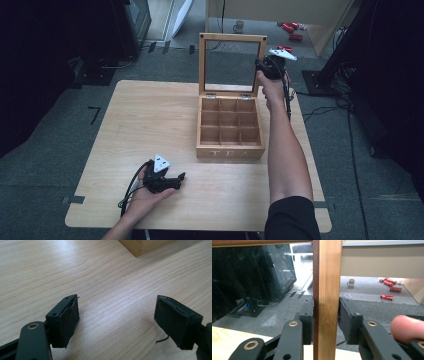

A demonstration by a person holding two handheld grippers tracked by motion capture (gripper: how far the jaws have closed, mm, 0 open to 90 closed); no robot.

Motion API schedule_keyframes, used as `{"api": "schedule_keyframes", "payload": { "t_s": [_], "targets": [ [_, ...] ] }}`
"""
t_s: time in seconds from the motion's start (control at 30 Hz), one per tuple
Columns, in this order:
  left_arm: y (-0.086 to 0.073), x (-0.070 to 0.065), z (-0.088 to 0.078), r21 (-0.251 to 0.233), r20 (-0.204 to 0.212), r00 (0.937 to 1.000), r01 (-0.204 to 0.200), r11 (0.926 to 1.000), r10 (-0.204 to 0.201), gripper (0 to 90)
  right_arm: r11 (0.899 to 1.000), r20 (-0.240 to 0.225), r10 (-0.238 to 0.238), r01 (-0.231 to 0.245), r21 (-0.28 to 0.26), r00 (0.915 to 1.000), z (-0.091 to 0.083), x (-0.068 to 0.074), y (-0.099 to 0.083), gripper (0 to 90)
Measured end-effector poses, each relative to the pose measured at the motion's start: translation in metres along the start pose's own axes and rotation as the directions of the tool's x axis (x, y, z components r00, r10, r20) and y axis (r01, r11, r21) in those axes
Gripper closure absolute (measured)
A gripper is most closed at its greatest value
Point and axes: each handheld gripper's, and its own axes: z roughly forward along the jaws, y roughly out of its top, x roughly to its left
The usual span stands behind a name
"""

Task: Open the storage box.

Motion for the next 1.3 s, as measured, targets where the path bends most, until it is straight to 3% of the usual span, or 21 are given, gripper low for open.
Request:
{"api": "schedule_keyframes", "payload": {
  "t_s": [0.37,0.53,0.57,0.6,0.63,0.73,1.13,1.17,1.2,1.3],
  "targets": [
    [0.0,0.0,0.0,0.0,0.005,1.0,0.0,1.0,0.0,20.5,1.0,-0.003,0.015,-0.015,0.016,0.9999,0.002,0.0,0.002,63.2],
    [0.0,-0.001,0.0,0.001,0.005,1.0,-0.005,1.0,0.005,20.6,0.999,-0.032,-0.002,0.004,0.037,0.9995,0.003,0.002,0.002,46.8],
    [0.0,-0.001,0.0,0.002,0.005,1.0,-0.006,1.0,0.006,20.5,0.999,-0.037,-0.009,0.01,0.041,0.9993,0.002,0.003,0.002,40.7],
    [0.0,-0.001,0.0,0.002,0.005,1.0,-0.006,1.0,0.006,20.5,0.999,-0.045,-0.013,0.015,0.048,0.9989,0.002,0.005,0.003,24.5],
    [0.0,-0.001,0.0,0.002,0.005,1.0,-0.006,1.0,0.006,20.5,0.999,-0.045,-0.013,0.015,0.048,0.9989,0.002,0.005,0.003,24.5],
    [0.0,-0.001,0.0,0.001,0.006,1.0,-0.004,1.0,0.004,20.6,0.999,-0.067,-0.009,0.013,0.051,0.9977,0.0,0.006,0.004,13.3],
    [0.0,-0.001,0.0,0.003,0.005,1.0,-0.008,1.0,0.008,20.6,0.998,-0.07,-0.019,0.023,0.05,0.9974,-0.007,0.005,0.007,0.0],
    [0.0,-0.001,0.0,0.005,0.005,1.0,-0.008,1.0,0.008,20.6,0.998,-0.062,-0.022,0.025,0.05,0.9978,-0.007,0.005,0.007,0.0],
    [0.0,-0.001,0.0,0.005,0.005,1.0,-0.008,1.0,0.008,20.6,0.999,-0.025,-0.023,0.024,0.046,0.9994,-0.008,0.006,0.007,0.0],
    [0.0,-0.001,0.0,0.003,0.005,1.0,-0.007,1.0,0.007,20.6,0.999,0.001,-0.013,0.013,0.045,0.9999,-0.011,0.008,0.007,0.0]
  ]
}}
